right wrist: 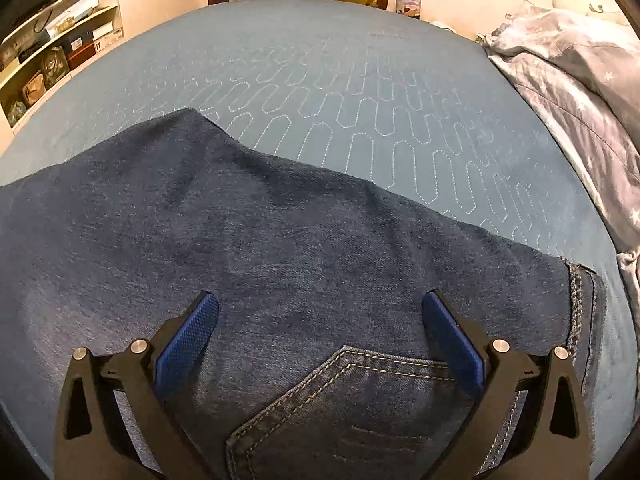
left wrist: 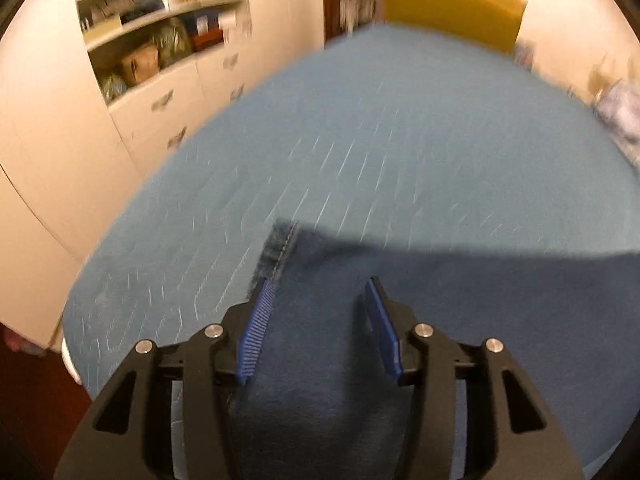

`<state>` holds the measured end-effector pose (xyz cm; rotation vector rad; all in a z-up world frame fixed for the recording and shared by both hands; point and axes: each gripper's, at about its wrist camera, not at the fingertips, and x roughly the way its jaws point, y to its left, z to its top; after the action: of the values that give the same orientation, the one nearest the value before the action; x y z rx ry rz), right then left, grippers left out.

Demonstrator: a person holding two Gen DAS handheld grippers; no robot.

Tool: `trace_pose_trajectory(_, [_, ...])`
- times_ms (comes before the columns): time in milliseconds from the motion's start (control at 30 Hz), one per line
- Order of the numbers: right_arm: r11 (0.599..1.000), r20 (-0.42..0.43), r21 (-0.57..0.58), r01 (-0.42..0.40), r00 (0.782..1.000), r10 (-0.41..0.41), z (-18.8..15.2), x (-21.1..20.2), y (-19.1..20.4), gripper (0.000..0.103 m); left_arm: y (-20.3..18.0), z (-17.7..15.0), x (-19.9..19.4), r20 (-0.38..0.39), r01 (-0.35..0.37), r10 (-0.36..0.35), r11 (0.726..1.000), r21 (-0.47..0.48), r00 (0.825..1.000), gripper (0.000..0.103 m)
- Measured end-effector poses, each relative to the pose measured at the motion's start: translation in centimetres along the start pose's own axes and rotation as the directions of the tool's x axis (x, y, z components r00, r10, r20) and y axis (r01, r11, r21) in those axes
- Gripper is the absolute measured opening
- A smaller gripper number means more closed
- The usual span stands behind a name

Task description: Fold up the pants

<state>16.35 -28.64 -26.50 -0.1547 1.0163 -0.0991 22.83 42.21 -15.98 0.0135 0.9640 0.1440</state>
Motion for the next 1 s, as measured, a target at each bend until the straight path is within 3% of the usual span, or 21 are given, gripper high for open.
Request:
trace_pose_trajectory(100, [0.999, 0.052, -0.002, 0.038, 0.998, -0.038, 0.3, -1.5, -0.5, 0.098, 3.9, 0.4, -0.7, 0.022, -0.096, 0.099, 0.989, -0.109, 0.995, 0.056])
trace_pose_trajectory(167, [0.998, 0.127, 0.058, 0.038, 0.991, -0.045, 0.1, -4.5, -1.3, 0.098, 6.9, 0.2, -2.5, 0.067, -0.091, 0.107, 0.974, -0.209, 0.992, 0.056])
trace_pose_trajectory(233, [0.994, 0.166, 0.104, 0.013, 0.986, -0.030, -0.8, -7.1, -1.8, 0.098, 7.9, -0.5, -3.9, 0.083, -0.101, 0.121, 0.971, -0.215, 0.989, 0.053])
trace_pose_trajectory(300, [0.992, 0.192, 0.127, -0.008, 0.981, -0.016, -2.2, -9.3, -1.4, 0.098, 7.4, -1.5, -5.6, 0.120, -0.037, 0.060, 0.982, -0.183, 0.991, 0.041])
trace_pose_trajectory(400, [0.990, 0.182, 0.139, -0.018, 0.983, -0.007, -5.4, -11.4, 1.2, 0.098, 3.7, -3.9, -7.1, 0.138, 0.084, -0.073, 0.994, -0.076, 0.988, 0.041])
trace_pose_trajectory(467, [0.985, 0.170, 0.165, -0.058, 0.985, 0.030, -6.9, -11.5, 2.5, 0.098, 0.1, -6.1, -7.1, 0.111, 0.108, -0.110, 0.994, 0.027, 0.988, 0.041])
trace_pose_trajectory(533, [0.978, 0.153, 0.192, -0.080, 0.987, 0.050, -8.4, -11.4, 4.1, 0.098, -2.1, -8.2, -6.3, 0.068, 0.068, -0.074, 0.994, 0.085, 0.995, 0.044])
trace_pose_trajectory(633, [0.983, 0.122, 0.177, -0.053, 0.992, 0.031, -9.5, -11.1, 6.2, 0.098, -1.7, -8.7, -5.7, 0.071, 0.026, -0.028, 0.999, 0.021, 0.997, 0.041])
trace_pose_trajectory(700, [0.984, 0.117, 0.174, -0.032, 0.993, 0.012, -9.8, -10.9, 6.6, 0.098, -2.6, -8.3, -7.2, 0.086, -0.111, 0.111, 0.994, -0.007, 0.990, 0.037])
trace_pose_trajectory(733, [0.983, 0.117, 0.182, -0.027, 0.993, 0.006, -10.0, -10.7, 6.6, 0.098, -4.1, -8.6, -8.5, 0.120, -0.126, 0.124, 0.992, 0.012, 0.985, 0.037])
trace_pose_trajectory(867, [0.978, 0.073, 0.208, -0.005, 0.997, -0.010, -10.6, -9.5, 6.4, 0.098, -13.2, -10.0, -12.0, 0.169, 0.007, -0.037, 0.985, 0.174, 0.985, 0.041])
trace_pose_trajectory(1000, [0.983, 0.024, 0.180, 0.014, 1.000, -0.019, -11.7, -8.6, 6.9, 0.098, -22.6, -11.0, -14.7, 0.181, 0.162, -0.213, 0.951, 0.262, 0.960, 0.046])
